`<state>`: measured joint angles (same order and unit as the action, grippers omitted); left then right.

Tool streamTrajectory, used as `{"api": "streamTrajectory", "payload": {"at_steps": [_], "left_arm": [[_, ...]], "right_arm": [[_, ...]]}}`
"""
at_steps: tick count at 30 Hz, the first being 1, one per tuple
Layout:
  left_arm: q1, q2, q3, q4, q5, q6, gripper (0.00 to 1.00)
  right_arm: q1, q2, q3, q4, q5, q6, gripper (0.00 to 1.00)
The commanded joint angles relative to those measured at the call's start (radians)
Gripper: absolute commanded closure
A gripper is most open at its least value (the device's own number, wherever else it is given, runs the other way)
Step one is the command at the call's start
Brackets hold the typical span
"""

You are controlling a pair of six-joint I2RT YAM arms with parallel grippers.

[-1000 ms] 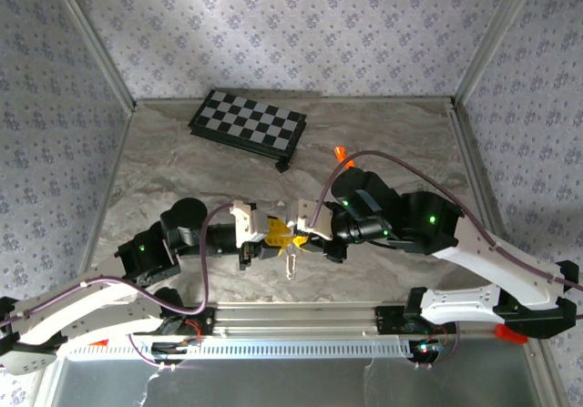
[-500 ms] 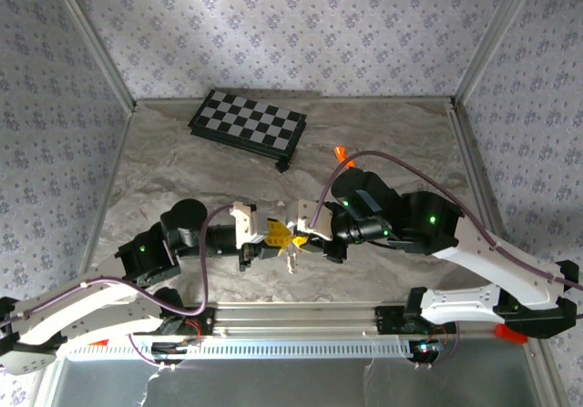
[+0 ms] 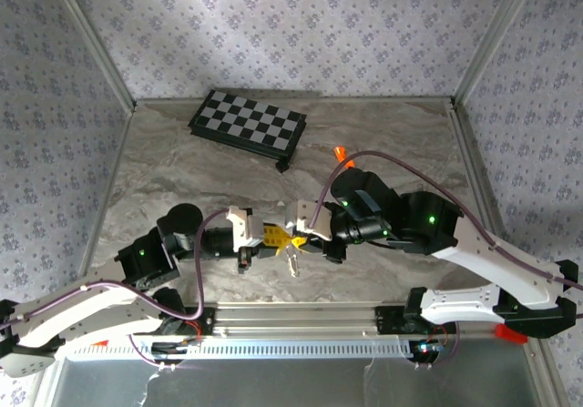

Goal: Put the keys on the keyring

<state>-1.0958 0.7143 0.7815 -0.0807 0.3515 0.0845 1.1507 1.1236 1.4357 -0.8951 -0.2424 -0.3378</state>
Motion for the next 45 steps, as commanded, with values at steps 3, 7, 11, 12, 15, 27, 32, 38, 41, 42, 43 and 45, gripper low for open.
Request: {"api": "streamTrajectory", "payload": {"at_steps": [3,7,11,12,15,27,32,38,41,42,43,45], "left_arm": [[0.001,-0.028,-0.004,0.124,0.012,-0.034,1.00],[0.001,-0.028,-0.010,0.153,0.026,-0.037,1.00],[0.000,-0.018,-0.011,0.175,0.046,-0.040,1.00],[0.001,-0.016,-0.012,0.178,0.054,-0.041,1.00],[0.001,-0.018,-0.017,0.193,0.063,-0.047,1.00],[0.001,-0.019,-0.021,0.165,0.045,-0.048,1.00],[0.001,0.012,0.039,-0.004,-0.012,0.011,0.70],[0.001,0.049,0.088,-0.091,-0.033,0.048,0.71],[0.001,0.056,0.091,-0.083,-0.035,0.051,0.79],[0.001,0.058,0.090,-0.077,-0.038,0.050,0.83],[0.001,0.058,0.088,-0.071,-0.039,0.049,0.86],[0.001,0.060,0.083,-0.061,-0.038,0.042,0.91]], "right_arm": [[0.013,-0.058,-0.046,0.075,-0.054,0.043,0.90],[0.009,-0.100,-0.098,0.131,-0.052,0.077,0.85],[0.008,-0.110,-0.113,0.140,-0.046,0.089,0.83],[0.007,-0.110,-0.113,0.139,-0.047,0.090,0.83],[0.006,-0.113,-0.114,0.140,-0.045,0.092,0.83],[-0.003,-0.131,-0.126,0.153,-0.009,0.073,1.00],[-0.003,-0.091,-0.054,0.044,0.018,0.009,1.00],[-0.002,-0.007,0.032,-0.053,0.026,-0.052,1.00],[0.000,0.022,0.052,-0.071,0.029,-0.070,1.00],[0.000,0.029,0.056,-0.074,0.032,-0.074,1.00],[0.001,0.034,0.061,-0.076,0.036,-0.078,1.00],[0.001,0.041,0.066,-0.080,0.043,-0.084,1.00]]}}
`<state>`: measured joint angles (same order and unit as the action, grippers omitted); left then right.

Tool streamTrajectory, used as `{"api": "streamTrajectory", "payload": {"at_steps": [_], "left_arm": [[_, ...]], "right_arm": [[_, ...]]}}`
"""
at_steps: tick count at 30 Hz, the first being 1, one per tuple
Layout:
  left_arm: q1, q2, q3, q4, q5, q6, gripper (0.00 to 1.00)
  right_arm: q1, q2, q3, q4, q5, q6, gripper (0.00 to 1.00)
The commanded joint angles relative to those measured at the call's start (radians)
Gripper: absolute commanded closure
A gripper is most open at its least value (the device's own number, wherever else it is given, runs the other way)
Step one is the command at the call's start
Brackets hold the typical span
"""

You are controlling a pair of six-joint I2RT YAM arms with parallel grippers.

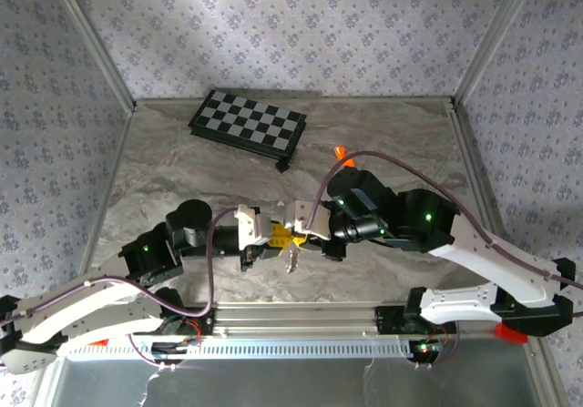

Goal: Put the keys on the keyring

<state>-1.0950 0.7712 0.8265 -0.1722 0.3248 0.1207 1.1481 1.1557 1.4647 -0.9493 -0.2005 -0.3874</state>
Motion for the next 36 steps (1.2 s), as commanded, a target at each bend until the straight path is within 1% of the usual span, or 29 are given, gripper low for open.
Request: {"api": "streamTrajectory", "payload": {"at_steps": [1,3,8,12,16,19,23,27,30,33,36], "left_arm": [[0.000,0.002,0.037,0.034,-0.009,0.003,0.95],[0.000,0.001,0.034,0.039,-0.004,-0.001,1.00],[0.000,-0.012,0.023,0.076,0.024,-0.024,1.00],[0.001,-0.046,-0.003,0.148,0.057,-0.048,1.00],[0.000,-0.075,-0.049,0.262,0.089,-0.069,1.00],[0.001,-0.072,-0.047,0.293,0.117,-0.079,1.00],[0.001,-0.066,-0.052,0.335,0.150,-0.099,1.00],[0.000,-0.058,-0.066,0.379,0.163,-0.120,1.00],[0.001,-0.057,-0.083,0.418,0.168,-0.137,1.00],[0.000,-0.052,-0.085,0.412,0.165,-0.138,1.00],[0.000,-0.054,-0.084,0.385,0.154,-0.128,1.00]], "right_arm": [[0.005,0.012,0.039,-0.029,0.004,-0.036,1.00],[0.006,0.016,0.042,-0.032,0.008,-0.036,1.00],[0.005,0.003,0.032,-0.005,0.002,-0.032,1.00],[0.005,-0.052,-0.027,0.078,-0.013,0.020,1.00],[0.005,-0.127,-0.111,0.220,-0.046,0.079,0.90],[0.004,-0.168,-0.158,0.283,-0.056,0.112,0.86],[-0.001,-0.189,-0.189,0.325,-0.093,0.143,0.85],[-0.004,-0.191,-0.194,0.341,-0.094,0.143,0.87],[-0.005,-0.202,-0.207,0.343,-0.092,0.143,0.93],[-0.006,-0.215,-0.214,0.377,-0.090,0.144,1.00],[-0.007,-0.229,-0.222,0.380,-0.090,0.141,1.00]]}}
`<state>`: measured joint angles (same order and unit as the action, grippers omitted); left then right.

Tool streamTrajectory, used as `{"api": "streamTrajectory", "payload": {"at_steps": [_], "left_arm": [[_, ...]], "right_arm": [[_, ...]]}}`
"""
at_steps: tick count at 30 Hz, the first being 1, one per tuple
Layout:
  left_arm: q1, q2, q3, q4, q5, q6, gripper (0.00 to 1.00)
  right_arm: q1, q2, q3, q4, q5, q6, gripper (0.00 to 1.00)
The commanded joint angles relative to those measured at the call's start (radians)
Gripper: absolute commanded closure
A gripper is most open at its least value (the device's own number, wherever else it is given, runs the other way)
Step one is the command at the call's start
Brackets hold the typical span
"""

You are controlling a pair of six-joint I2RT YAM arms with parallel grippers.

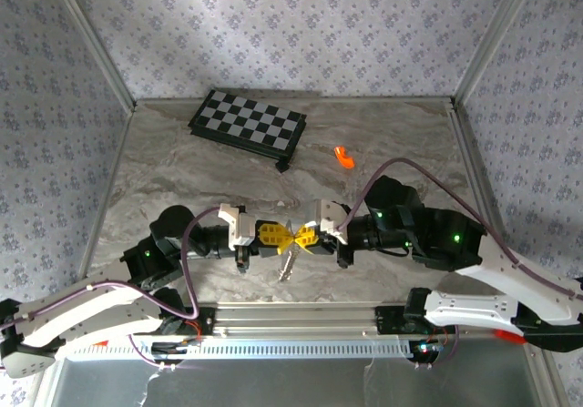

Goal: Put the keys on the keyring

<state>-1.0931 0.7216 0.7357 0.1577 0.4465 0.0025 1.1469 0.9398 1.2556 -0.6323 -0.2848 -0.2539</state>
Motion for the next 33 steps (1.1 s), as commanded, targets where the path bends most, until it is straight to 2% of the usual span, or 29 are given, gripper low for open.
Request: {"api": "streamTrajectory", "payload": {"at_steps": [1,4,7,10,14,24,29,33], "left_arm": [[-0.001,-0.004,0.009,0.038,0.024,-0.003,1.00],[-0.002,-0.003,0.030,-0.045,-0.004,0.028,0.98],[-0.001,-0.004,0.076,-0.180,-0.065,0.082,0.78],[-0.002,0.010,0.137,-0.325,-0.132,0.137,0.73],[-0.002,0.035,0.188,-0.447,-0.154,0.190,0.73],[-0.008,0.051,0.185,-0.419,-0.142,0.191,0.78],[-0.008,0.057,0.183,-0.408,-0.125,0.185,0.88],[-0.008,0.053,0.170,-0.388,-0.118,0.176,0.88]], "right_arm": [[-0.006,-0.015,-0.015,0.062,-0.004,0.007,1.00],[-0.007,-0.012,-0.005,0.037,0.021,-0.002,1.00],[-0.005,0.016,0.036,-0.050,0.063,-0.029,1.00],[0.000,0.062,0.095,-0.150,0.109,-0.067,1.00],[0.016,0.121,0.157,-0.242,0.146,-0.104,1.00],[0.033,0.186,0.212,-0.298,0.133,-0.142,1.00],[0.034,0.189,0.205,-0.289,0.128,-0.141,1.00],[0.034,0.179,0.193,-0.270,0.121,-0.133,1.00]]}}
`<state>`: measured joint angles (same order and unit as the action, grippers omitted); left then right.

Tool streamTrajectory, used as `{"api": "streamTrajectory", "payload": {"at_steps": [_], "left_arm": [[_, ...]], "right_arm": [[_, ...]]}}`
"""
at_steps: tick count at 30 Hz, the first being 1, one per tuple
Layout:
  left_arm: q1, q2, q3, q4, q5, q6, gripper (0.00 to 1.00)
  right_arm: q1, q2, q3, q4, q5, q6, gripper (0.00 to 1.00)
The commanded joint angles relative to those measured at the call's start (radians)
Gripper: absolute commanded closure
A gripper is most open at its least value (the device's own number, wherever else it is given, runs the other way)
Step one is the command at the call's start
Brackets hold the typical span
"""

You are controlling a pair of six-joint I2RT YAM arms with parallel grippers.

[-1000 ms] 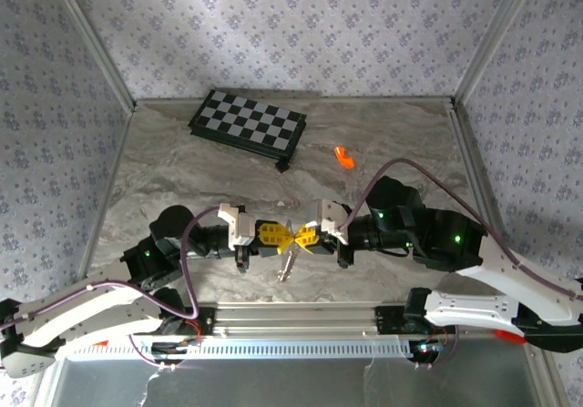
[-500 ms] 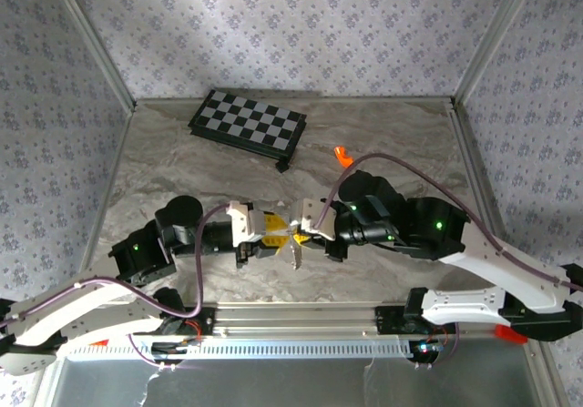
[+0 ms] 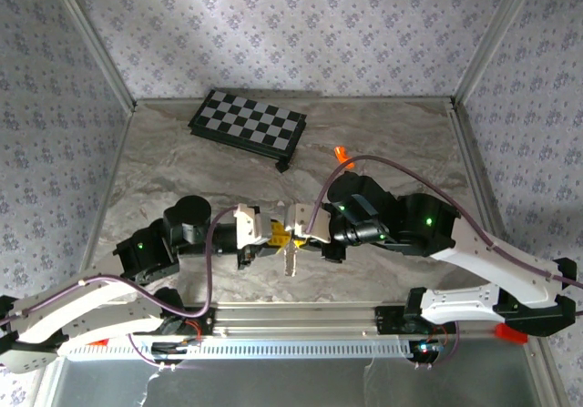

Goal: Put the keys on the keyring

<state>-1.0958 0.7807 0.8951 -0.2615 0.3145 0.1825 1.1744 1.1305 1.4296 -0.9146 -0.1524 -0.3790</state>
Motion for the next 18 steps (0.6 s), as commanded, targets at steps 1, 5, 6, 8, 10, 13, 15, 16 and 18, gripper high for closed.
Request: {"api": "streamTrajectory", "payload": {"at_steps": [1,5,6,8,10,13,15,16,18], "left_arm": [[-0.006,-0.008,0.006,0.037,0.015,-0.004,0.88],[-0.005,-0.015,-0.007,0.075,0.031,-0.011,0.92],[-0.004,-0.015,-0.008,0.081,0.036,-0.012,0.97],[-0.005,-0.014,-0.007,0.092,0.049,-0.015,1.00],[-0.005,-0.022,-0.012,0.112,0.059,-0.025,1.00],[-0.006,-0.042,-0.036,0.165,0.064,-0.046,1.00],[-0.005,-0.055,-0.049,0.200,0.070,-0.057,1.00],[-0.006,-0.059,-0.054,0.217,0.071,-0.062,1.00],[-0.005,-0.064,-0.061,0.237,0.075,-0.069,1.00]], "right_arm": [[0.007,-0.014,0.014,0.018,-0.019,-0.005,1.00],[0.005,-0.011,0.014,0.018,-0.035,0.000,1.00],[0.004,-0.012,0.013,0.019,-0.038,0.002,1.00],[0.005,-0.020,0.010,0.028,-0.048,0.008,1.00],[0.004,-0.030,0.006,0.038,-0.051,0.016,1.00],[0.001,-0.052,-0.002,0.055,-0.058,0.036,0.99],[-0.004,-0.069,-0.013,0.072,-0.064,0.056,0.90],[-0.005,-0.080,-0.022,0.083,-0.064,0.066,0.83],[-0.009,-0.102,-0.041,0.106,-0.062,0.086,0.72]]}}
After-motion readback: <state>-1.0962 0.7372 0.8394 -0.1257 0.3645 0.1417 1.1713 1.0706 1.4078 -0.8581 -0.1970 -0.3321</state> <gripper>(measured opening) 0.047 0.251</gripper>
